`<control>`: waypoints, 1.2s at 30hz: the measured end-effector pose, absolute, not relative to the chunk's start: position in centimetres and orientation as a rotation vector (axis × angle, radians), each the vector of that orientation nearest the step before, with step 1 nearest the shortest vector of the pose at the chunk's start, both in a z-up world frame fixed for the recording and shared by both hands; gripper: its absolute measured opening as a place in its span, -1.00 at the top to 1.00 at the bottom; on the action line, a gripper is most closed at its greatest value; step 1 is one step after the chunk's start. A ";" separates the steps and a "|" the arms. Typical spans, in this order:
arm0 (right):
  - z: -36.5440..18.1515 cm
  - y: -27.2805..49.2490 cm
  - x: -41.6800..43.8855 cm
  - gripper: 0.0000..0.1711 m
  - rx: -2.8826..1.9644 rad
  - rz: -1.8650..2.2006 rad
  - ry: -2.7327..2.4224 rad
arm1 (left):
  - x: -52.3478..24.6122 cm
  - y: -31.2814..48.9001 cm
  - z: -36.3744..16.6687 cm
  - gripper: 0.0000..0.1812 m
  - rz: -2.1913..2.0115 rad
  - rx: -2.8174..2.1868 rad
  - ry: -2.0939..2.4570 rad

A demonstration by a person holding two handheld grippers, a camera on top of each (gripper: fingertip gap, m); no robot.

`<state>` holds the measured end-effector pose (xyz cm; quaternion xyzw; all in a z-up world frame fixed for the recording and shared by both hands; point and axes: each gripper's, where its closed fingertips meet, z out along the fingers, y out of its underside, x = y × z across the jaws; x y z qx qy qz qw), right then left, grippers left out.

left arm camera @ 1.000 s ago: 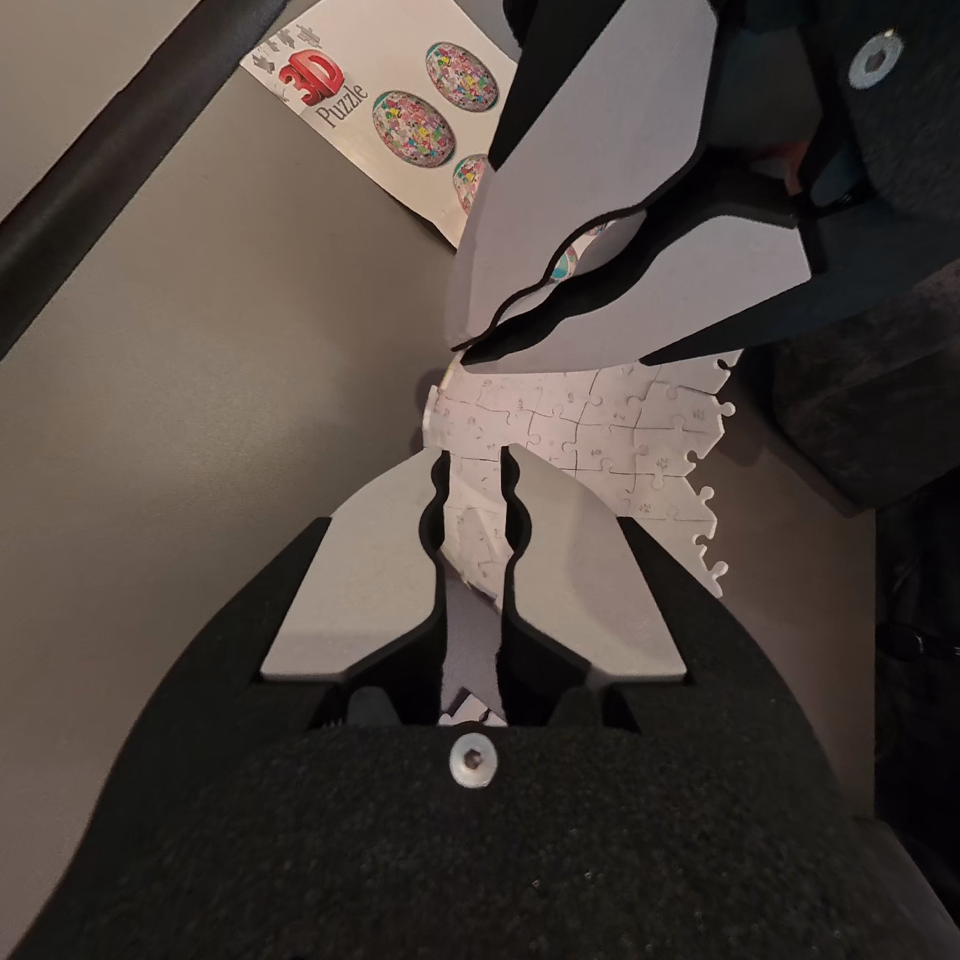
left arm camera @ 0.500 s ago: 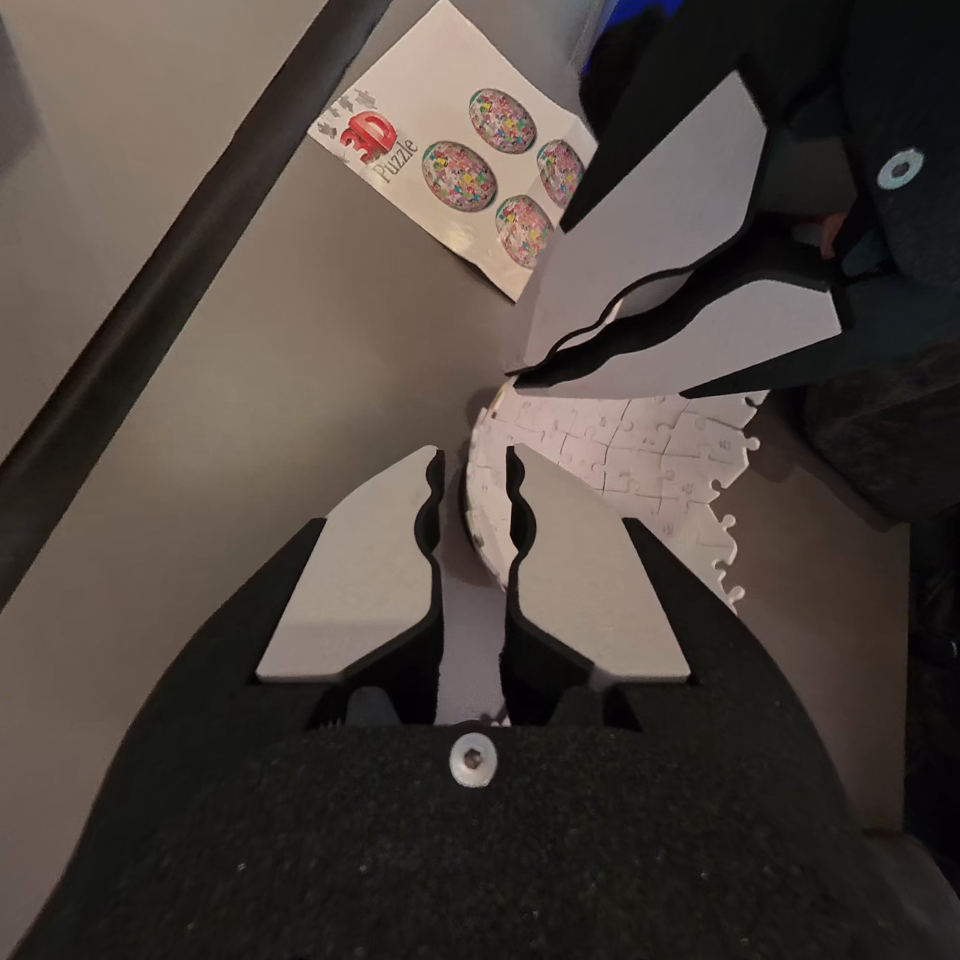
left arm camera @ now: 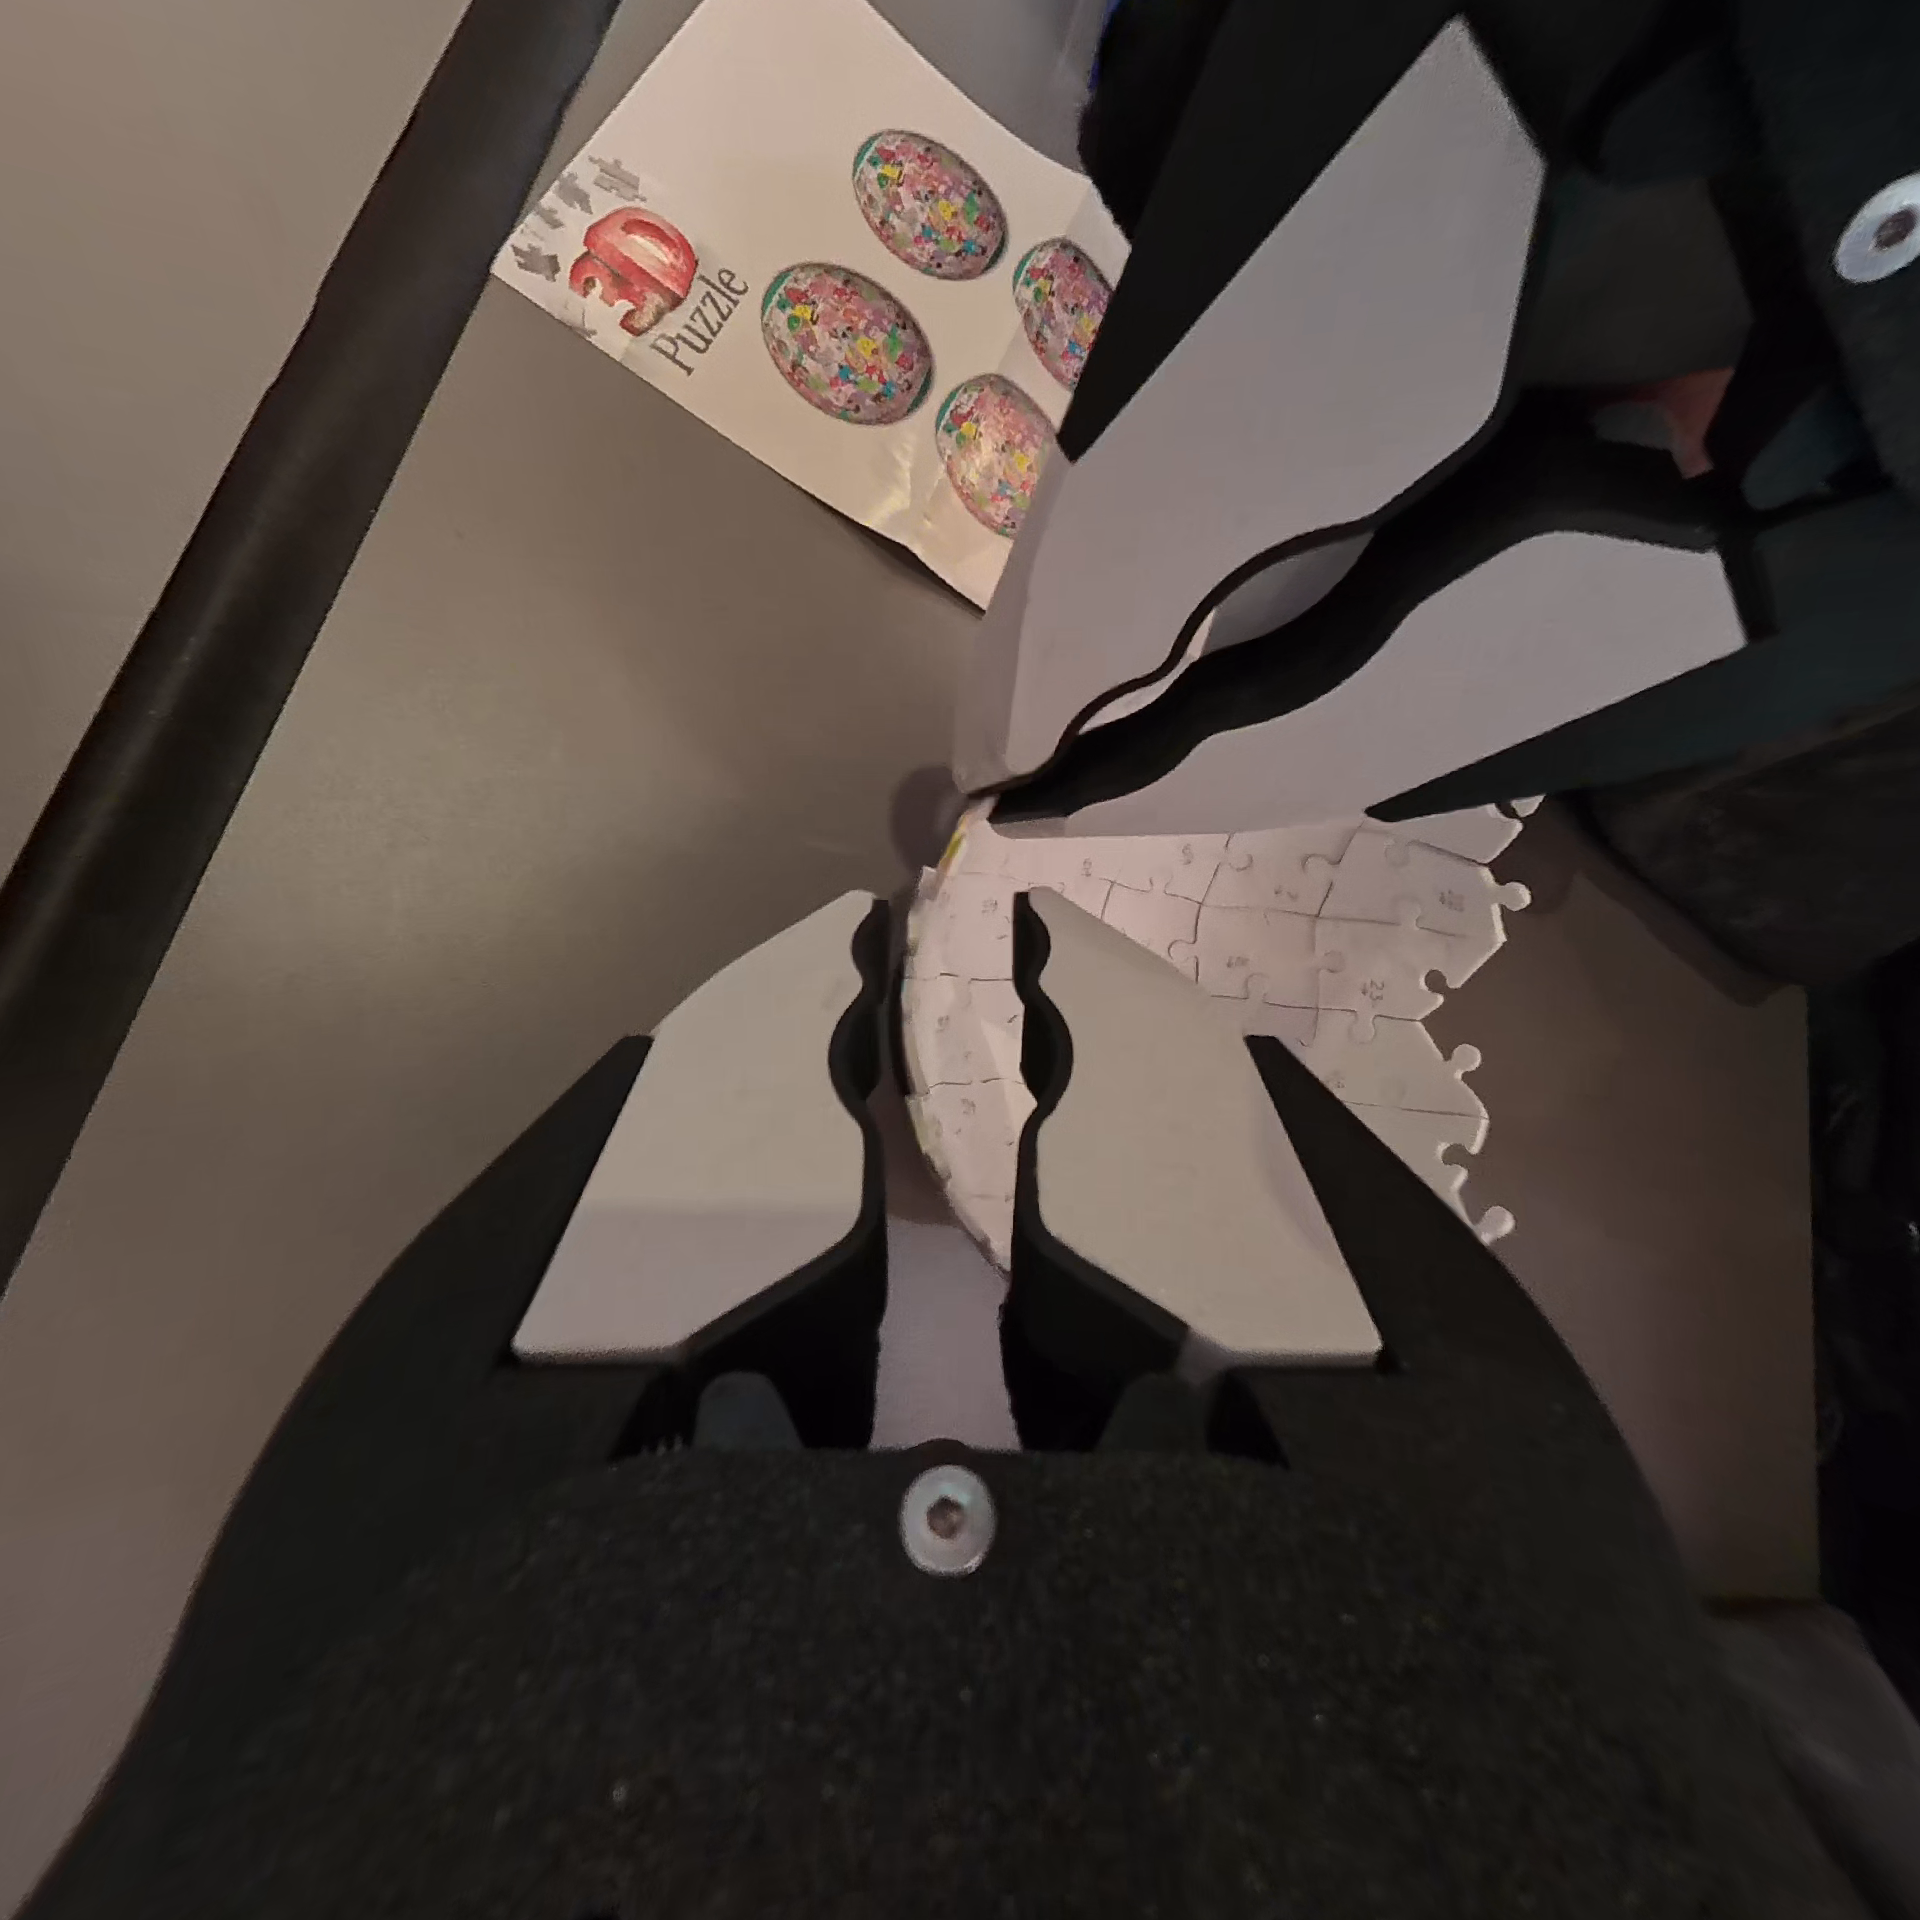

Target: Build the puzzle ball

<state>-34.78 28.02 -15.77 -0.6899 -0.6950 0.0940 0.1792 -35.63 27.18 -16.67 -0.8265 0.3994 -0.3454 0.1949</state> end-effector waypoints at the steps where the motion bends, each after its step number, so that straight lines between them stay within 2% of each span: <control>1: -15.7 27.9 -35.0 0.98 -1.944 0.302 -1.960 | -35.6 27.2 -16.7 0.76 -0.973 -2.317 1.119; 11: -16.1 28.1 -34.6 0.97 -1.993 0.378 -1.918 | -35.5 27.2 -17.3 0.79 -0.963 -2.343 1.124; 36: -15.8 28.4 -33.6 0.97 -2.085 0.260 -1.758 | -35.0 27.9 -17.0 0.84 -0.887 -2.353 1.204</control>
